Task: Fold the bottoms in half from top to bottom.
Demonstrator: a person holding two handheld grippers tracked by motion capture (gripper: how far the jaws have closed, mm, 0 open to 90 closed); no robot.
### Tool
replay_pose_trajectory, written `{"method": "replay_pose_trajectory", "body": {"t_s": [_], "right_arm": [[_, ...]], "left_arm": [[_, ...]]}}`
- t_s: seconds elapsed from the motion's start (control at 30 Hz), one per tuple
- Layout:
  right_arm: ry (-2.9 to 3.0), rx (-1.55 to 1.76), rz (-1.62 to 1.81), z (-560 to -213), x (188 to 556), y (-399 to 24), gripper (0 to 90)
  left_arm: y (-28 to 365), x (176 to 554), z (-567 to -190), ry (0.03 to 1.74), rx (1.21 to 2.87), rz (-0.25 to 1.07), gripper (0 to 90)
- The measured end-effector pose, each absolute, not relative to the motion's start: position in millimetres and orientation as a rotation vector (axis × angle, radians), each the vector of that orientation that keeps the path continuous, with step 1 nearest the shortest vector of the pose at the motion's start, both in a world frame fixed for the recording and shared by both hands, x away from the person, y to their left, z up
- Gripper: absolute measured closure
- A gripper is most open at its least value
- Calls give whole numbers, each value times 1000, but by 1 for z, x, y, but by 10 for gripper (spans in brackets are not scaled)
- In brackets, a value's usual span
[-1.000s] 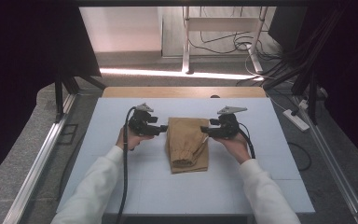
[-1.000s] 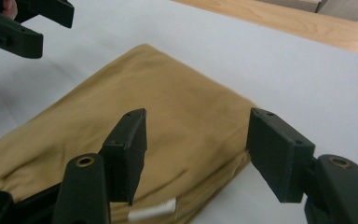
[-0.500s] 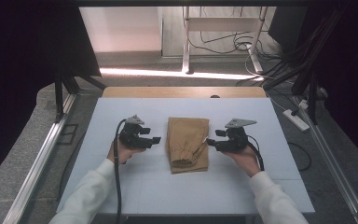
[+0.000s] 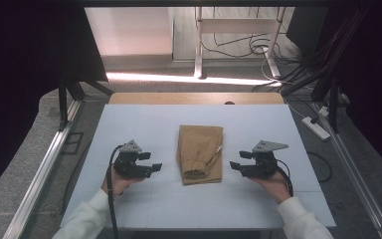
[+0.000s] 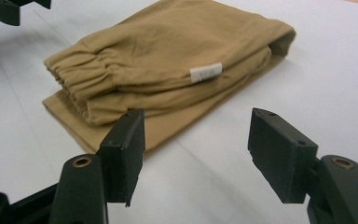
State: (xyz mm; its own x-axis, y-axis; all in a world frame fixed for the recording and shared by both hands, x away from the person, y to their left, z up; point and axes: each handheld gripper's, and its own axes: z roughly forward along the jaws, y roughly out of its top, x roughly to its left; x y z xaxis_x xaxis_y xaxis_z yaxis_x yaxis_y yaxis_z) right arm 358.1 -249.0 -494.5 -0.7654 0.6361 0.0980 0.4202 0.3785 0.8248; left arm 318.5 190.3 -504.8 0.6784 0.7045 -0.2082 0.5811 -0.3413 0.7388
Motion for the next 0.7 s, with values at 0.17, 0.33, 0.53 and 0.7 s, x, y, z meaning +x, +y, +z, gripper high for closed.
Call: {"method": "replay_pose_trajectory", "body": {"t_s": [0.17, 0.33, 0.53, 0.7], "right_arm": [[2375, 966, 1353, -495, 345, -266, 373], [2345, 961, 1366, -495, 333, -282, 373], [2335, 958, 1362, -500, 322, -296, 373], [2337, 940, 1352, -500, 319, -300, 372]], "left_arm": [[197, 303, -508, 996, 2051, 193, 291], [204, 291, -509, 1005, 2047, 201, 285], [211, 279, -508, 1013, 2032, 215, 281], [217, 274, -509, 1019, 2022, 222, 281]]}}
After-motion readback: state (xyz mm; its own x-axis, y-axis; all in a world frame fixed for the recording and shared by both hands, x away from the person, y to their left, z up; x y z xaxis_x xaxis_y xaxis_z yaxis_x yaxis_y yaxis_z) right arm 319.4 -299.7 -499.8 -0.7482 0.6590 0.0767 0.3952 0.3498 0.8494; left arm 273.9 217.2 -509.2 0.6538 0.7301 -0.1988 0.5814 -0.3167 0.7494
